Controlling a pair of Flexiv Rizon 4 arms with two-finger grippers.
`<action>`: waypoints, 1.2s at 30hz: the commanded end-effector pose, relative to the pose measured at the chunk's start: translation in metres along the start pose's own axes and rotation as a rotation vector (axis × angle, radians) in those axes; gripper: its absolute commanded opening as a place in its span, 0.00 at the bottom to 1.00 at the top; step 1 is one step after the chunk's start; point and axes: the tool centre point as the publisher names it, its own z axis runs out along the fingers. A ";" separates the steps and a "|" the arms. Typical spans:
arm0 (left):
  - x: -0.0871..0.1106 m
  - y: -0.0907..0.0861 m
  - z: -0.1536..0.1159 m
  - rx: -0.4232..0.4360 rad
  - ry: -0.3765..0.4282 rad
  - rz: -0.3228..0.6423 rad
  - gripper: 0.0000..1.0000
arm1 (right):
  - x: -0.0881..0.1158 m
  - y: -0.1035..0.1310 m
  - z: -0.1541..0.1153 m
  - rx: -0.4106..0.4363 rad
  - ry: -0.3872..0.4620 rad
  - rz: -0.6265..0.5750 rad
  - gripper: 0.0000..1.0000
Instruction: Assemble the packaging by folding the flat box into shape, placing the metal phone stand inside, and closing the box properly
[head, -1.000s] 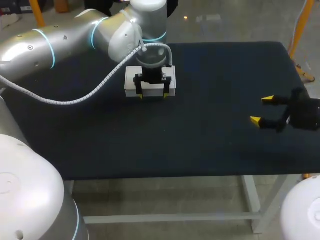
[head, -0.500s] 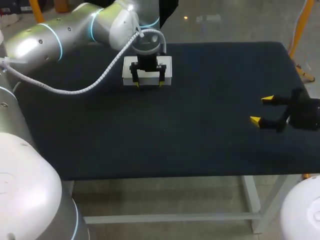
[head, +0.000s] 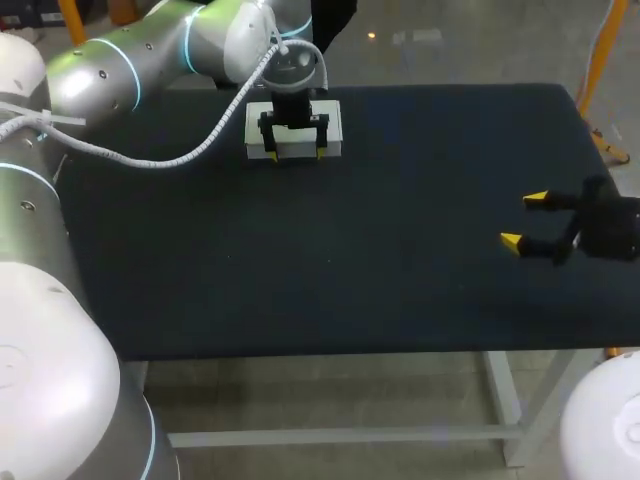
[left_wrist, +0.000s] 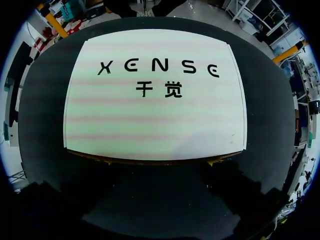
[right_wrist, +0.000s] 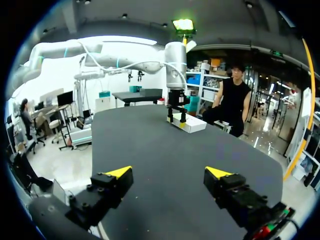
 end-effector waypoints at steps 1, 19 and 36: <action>0.003 -0.003 -0.003 -0.031 0.007 0.004 1.00 | 0.000 -0.001 -0.001 -0.007 0.002 -0.002 1.00; -0.017 0.117 -0.076 0.363 0.298 0.244 1.00 | 0.000 -0.001 -0.001 -0.007 0.002 -0.002 1.00; -0.035 0.170 -0.094 0.609 0.463 0.351 1.00 | 0.000 -0.001 -0.001 -0.007 0.002 -0.002 1.00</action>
